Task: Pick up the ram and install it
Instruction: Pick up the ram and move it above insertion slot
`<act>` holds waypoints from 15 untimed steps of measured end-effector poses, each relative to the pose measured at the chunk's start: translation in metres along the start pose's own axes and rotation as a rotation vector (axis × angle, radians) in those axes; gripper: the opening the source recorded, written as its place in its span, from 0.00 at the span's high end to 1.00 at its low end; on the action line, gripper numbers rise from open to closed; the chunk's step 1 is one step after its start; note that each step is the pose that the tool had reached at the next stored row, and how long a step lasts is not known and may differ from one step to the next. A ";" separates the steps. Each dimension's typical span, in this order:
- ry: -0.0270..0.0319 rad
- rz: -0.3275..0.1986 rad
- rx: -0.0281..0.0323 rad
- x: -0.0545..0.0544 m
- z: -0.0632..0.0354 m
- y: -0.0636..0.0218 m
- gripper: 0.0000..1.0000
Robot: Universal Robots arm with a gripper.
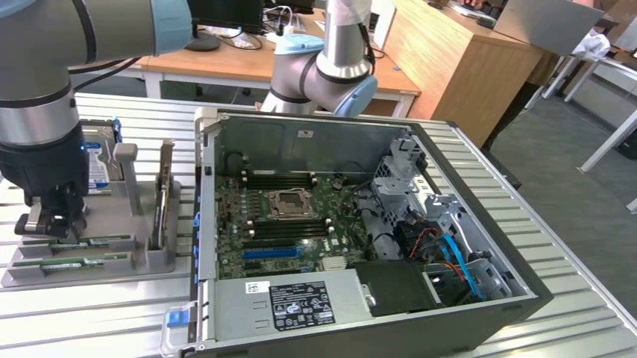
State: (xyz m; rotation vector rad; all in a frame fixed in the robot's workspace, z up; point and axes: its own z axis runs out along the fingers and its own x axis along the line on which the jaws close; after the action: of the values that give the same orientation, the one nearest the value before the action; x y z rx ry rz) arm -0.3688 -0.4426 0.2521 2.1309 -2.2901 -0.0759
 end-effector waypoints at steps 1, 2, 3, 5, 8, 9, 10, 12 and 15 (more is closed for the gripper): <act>0.0000 0.000 0.0000 0.000 0.0000 0.0000 0.70; -0.0002 0.000 0.0002 0.000 0.0002 0.0000 0.70; -0.0002 0.000 0.0002 0.001 0.0006 -0.0001 0.70; 0.0001 -0.001 -0.0001 0.001 0.0016 0.0000 0.70; 0.0001 -0.003 0.0000 0.002 0.0035 0.0002 0.70; 0.0001 -0.003 0.0000 0.002 0.0042 0.0003 0.70; 0.0002 -0.004 -0.0001 0.002 0.0049 0.0003 0.70; 0.0003 -0.005 -0.0003 0.003 0.0065 0.0005 0.70; 0.0004 -0.007 -0.0002 0.003 0.0091 0.0005 0.70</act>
State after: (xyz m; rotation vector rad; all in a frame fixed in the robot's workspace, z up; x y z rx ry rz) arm -0.3699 -0.4456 0.2430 2.1383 -2.2829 -0.0758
